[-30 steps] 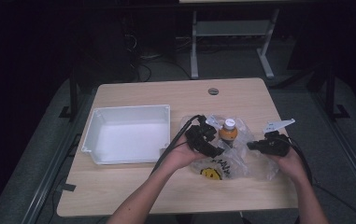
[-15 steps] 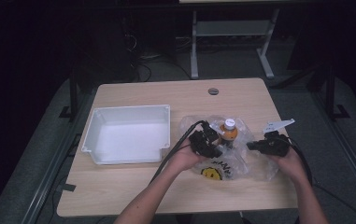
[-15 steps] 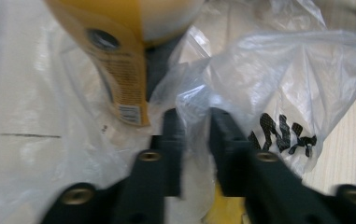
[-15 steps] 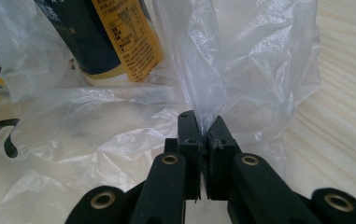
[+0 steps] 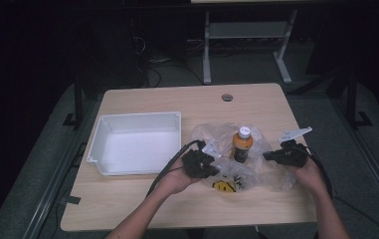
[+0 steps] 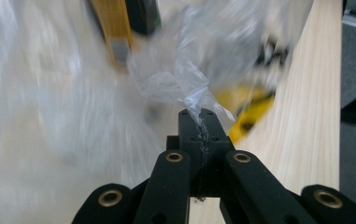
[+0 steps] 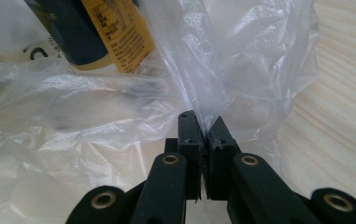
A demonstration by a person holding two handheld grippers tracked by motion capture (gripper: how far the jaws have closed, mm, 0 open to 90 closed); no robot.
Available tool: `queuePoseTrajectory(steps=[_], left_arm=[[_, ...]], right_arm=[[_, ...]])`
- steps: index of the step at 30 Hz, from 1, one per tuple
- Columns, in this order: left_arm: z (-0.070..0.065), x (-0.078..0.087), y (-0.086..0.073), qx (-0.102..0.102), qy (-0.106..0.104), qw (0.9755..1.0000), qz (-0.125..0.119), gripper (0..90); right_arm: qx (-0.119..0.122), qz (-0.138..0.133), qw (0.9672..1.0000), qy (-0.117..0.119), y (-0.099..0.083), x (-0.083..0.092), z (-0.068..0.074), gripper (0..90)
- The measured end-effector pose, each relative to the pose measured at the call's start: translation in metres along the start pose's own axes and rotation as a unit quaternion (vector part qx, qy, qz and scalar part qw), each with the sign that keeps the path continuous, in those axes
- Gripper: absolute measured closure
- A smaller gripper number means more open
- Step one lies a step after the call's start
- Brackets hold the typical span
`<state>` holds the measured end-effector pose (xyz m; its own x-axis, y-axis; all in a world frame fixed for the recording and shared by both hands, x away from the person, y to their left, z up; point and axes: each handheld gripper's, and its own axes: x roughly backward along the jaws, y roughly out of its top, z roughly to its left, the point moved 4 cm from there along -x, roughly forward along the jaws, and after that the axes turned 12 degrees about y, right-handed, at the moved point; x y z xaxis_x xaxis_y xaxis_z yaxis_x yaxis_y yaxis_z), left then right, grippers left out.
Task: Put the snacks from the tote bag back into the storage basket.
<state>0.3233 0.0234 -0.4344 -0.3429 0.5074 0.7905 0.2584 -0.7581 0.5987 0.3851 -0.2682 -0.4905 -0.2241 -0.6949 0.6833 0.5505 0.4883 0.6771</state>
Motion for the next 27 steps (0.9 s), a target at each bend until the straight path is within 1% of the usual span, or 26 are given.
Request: queuePoseTrajectory(steps=[1, 2, 3, 4, 6, 7, 8, 9, 11, 13, 14, 15, 16, 19, 21, 23, 25, 26, 27], left_arm=[[0.000, 0.000, -0.006, -0.007, 0.005, 1.0000, 0.004, 90.0], [-0.001, -0.001, -0.010, -0.004, 0.005, 1.0000, 0.006, 90.0], [-0.002, -0.001, -0.014, 0.001, 0.005, 1.0000, 0.003, 90.0], [-0.002, -0.002, -0.017, -0.001, 0.004, 1.0000, 0.005, 90.0], [-0.003, -0.004, -0.022, -0.007, 0.015, 0.9998, 0.010, 90.0], [-0.003, -0.006, -0.025, -0.015, 0.020, 0.9996, 0.017, 90.0], [-0.005, -0.008, -0.026, -0.010, 0.022, 0.9996, 0.016, 90.0], [-0.005, -0.009, -0.028, -0.017, 0.022, 0.9994, 0.022, 90.0], [-0.006, -0.012, -0.029, -0.012, 0.026, 0.9993, 0.024, 90.0], [-0.007, -0.016, -0.029, -0.011, 0.028, 0.9992, 0.028, 90.0], [-0.008, -0.017, -0.029, -0.011, 0.029, 0.9991, 0.028, 90.0], [-0.009, -0.020, -0.029, -0.010, 0.032, 0.9991, 0.025, 90.0], [-0.011, -0.021, -0.029, -0.012, 0.033, 0.9990, 0.028, 90.0], [-0.013, -0.025, -0.028, -0.011, 0.034, 0.9990, 0.027, 90.0], [-0.016, -0.029, -0.028, -0.014, 0.037, 0.9988, 0.030, 90.0], [-0.018, -0.032, -0.028, -0.011, 0.035, 0.9988, 0.032, 90.0], [-0.019, -0.035, -0.029, -0.013, 0.035, 0.9988, 0.032, 90.0], [-0.019, -0.035, -0.030, -0.014, 0.035, 0.9988, 0.032, 90.0], [-0.020, -0.036, -0.030, -0.013, 0.037, 0.9988, 0.031, 90.0]], right_arm=[[-0.006, 0.000, 1.0000, 0.000, 0.000, 0.000, 0.000, 86.8], [-0.002, -0.003, 1.0000, 0.002, 0.000, 0.000, -0.001, 86.8], [-0.005, -0.005, 1.0000, 0.003, 0.001, -0.001, 0.000, 87.0], [-0.007, -0.003, 1.0000, 0.002, 0.001, -0.001, 0.001, 87.4], [0.002, 0.000, 1.0000, -0.001, 0.002, -0.003, 0.000, 87.8], [0.000, 0.002, 1.0000, -0.003, 0.001, -0.004, -0.001, 88.2], [-0.001, 0.002, 1.0000, -0.003, 0.001, -0.004, -0.001, 88.4], [-0.008, 0.003, 1.0000, -0.003, 0.001, -0.005, -0.001, 88.5], [-0.009, 0.008, 0.9999, -0.007, 0.000, -0.005, -0.003, 88.8], [-0.008, 0.011, 0.9998, -0.012, 0.000, -0.005, -0.004, 89.0], [-0.011, 0.010, 0.9998, -0.014, -0.001, -0.005, -0.005, 89.1], [-0.007, 0.012, 0.9998, -0.017, -0.001, -0.004, -0.006, 89.2], [-0.010, 0.010, 0.9997, -0.019, -0.002, -0.004, -0.007, 89.3], [-0.015, 0.013, 0.9995, -0.024, -0.004, -0.001, -0.010, 89.4], [-0.017, 0.011, 0.9993, -0.030, -0.005, 0.001, -0.012, 89.5], [-0.023, 0.012, 0.9990, -0.036, -0.006, 0.002, -0.014, 89.6], [-0.026, 0.014, 0.9987, -0.042, -0.007, 0.004, -0.015, 89.7], [-0.024, 0.012, 0.9987, -0.044, -0.008, 0.004, -0.017, 89.7], [-0.029, 0.012, 0.9984, -0.047, -0.008, 0.005, -0.017, 89.7]])
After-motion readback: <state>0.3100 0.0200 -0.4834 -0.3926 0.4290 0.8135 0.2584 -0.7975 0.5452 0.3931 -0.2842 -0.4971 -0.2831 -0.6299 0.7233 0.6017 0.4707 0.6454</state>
